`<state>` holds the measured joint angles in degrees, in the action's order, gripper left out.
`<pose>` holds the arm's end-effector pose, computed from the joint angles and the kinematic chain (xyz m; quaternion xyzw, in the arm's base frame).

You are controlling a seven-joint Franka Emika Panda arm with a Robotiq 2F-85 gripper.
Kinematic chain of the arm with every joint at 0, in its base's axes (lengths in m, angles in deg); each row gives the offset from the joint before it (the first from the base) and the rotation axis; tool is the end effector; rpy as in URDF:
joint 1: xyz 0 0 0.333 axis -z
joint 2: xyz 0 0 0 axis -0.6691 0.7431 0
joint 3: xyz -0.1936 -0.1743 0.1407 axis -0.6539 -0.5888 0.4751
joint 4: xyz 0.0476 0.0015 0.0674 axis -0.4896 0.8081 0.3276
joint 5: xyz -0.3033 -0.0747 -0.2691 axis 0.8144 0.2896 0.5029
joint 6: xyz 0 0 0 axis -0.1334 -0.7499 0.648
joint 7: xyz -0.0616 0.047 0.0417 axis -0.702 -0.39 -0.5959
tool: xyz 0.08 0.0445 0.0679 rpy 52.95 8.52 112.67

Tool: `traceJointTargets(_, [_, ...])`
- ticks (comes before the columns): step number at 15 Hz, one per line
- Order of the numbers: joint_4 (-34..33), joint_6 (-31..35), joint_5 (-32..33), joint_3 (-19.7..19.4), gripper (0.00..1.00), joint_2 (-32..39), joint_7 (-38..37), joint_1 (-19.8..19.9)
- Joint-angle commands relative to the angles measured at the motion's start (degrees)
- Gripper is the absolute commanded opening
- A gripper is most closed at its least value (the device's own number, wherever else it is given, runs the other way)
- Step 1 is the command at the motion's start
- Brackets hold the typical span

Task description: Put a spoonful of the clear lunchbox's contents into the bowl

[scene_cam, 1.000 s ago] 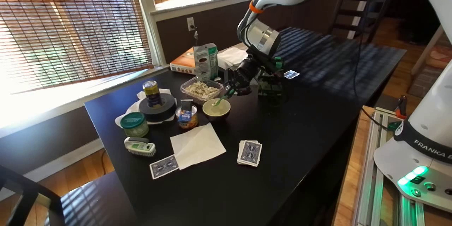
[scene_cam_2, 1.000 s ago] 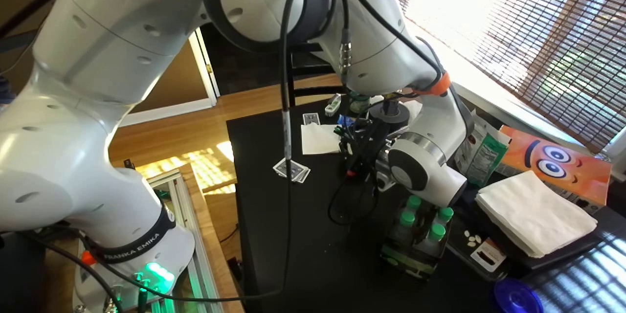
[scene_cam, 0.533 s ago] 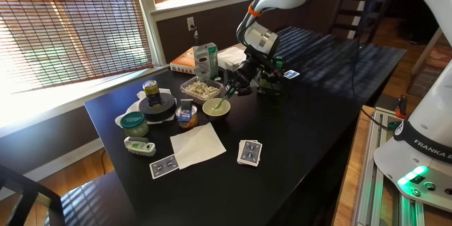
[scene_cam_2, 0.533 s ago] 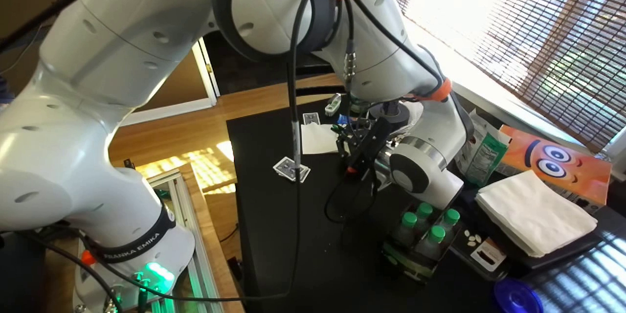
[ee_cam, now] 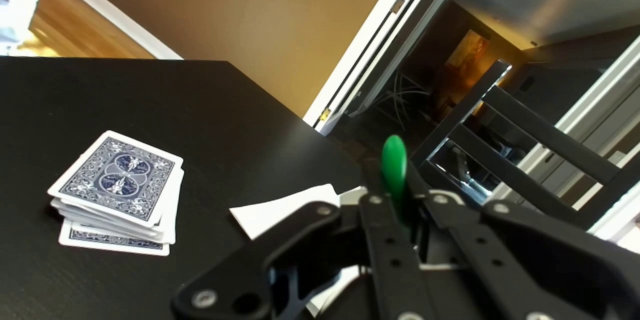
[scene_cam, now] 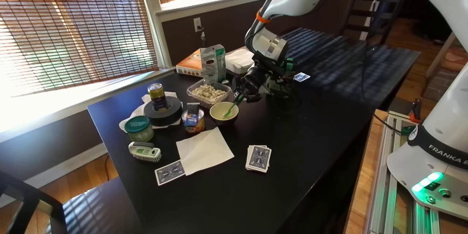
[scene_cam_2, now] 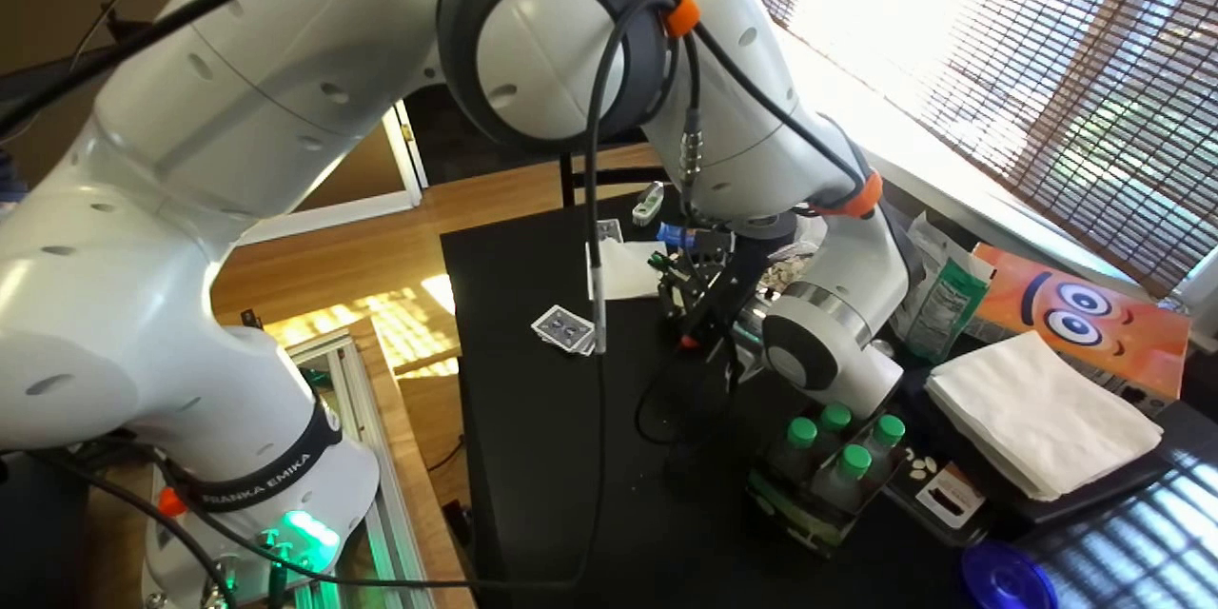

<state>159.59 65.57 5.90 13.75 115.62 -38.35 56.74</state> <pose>0.5328 -0.0970 0.0395 -0.6689 0.3075 0.3772 0.5619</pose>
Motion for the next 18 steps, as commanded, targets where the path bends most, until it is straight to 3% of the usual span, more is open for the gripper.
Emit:
traceJointTargets(1, [-2.29,-1.92,0.56,0.13,0.36,1.53,-1.33,0.67])
traceJointTargets(7, [-0.09,-2.48,2.01,-0.37,0.78,-1.40,-0.42,-0.13])
traceJointTargets(10, [2.56,-0.96,6.50,-1.21,0.98,-5.19,2.19,-2.34])
traceJointTargets(18, [9.26,0.31,20.43,1.28,1.00,-17.58,16.45,-4.66])
